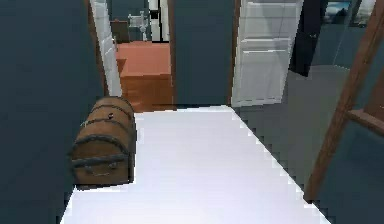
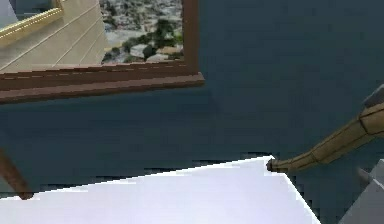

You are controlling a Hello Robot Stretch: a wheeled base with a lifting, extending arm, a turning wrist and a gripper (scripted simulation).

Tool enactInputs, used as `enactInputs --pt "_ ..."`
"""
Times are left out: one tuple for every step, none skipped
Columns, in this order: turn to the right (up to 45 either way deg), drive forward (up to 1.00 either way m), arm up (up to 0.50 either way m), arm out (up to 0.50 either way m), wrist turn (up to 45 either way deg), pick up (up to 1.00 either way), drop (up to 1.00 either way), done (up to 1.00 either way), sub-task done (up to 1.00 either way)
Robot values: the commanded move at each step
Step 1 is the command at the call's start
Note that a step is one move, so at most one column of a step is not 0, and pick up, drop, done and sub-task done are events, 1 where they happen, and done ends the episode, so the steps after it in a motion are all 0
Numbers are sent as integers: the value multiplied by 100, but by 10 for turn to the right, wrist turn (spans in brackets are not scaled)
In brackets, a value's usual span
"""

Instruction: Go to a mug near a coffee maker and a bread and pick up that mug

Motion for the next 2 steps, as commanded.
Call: enactInputs --pt "0 100 0 0 0 0 0 0 0" --pt "60 0 0 0 0 0 0 0 0"
